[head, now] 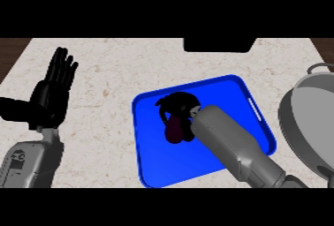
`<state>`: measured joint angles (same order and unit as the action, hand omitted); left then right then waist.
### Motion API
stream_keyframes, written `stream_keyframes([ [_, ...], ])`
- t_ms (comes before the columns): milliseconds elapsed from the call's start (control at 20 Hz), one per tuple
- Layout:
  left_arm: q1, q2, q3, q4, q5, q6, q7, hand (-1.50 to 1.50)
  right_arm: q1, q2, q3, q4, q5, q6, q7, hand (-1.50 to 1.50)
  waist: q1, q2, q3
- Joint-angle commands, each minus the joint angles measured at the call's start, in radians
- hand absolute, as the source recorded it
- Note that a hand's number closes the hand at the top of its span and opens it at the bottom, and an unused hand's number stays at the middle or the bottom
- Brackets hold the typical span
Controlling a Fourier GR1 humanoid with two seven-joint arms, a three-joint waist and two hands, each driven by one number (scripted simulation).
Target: Pick the eggplant from the tray and place it in the pot
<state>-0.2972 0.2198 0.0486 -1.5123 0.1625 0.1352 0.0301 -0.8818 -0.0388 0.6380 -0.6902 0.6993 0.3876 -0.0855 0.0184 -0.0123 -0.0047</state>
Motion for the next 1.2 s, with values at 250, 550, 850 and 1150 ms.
stream_keyframes([
  [250, 0.018, 0.029, 0.026, -0.053, 0.001, -0.025, 0.039, 0.0, -0.059, 0.037, 0.007, -0.009, 0.036, -0.08, 0.073, 1.5, -0.003, 0.013, 0.005],
  [550, 0.015, 0.031, 0.057, -0.016, 0.006, -0.007, 0.045, 0.0, 0.163, 0.038, 0.059, -0.388, 0.057, -0.232, 0.303, 1.5, -0.058, -0.01, 0.005],
  [850, 0.093, 0.021, 0.072, -0.023, -0.006, 0.017, 0.019, 0.0, 0.332, 0.031, 0.102, -0.676, 0.178, -0.45, 0.495, 1.5, -0.129, -0.038, 0.005],
  [1150, 0.108, 0.045, 0.11, -0.025, 0.007, 0.011, 0.006, 0.0, 0.428, -0.094, 0.063, -1.01, 0.345, -0.505, 0.726, 1.5, -0.146, -0.035, 0.004],
])
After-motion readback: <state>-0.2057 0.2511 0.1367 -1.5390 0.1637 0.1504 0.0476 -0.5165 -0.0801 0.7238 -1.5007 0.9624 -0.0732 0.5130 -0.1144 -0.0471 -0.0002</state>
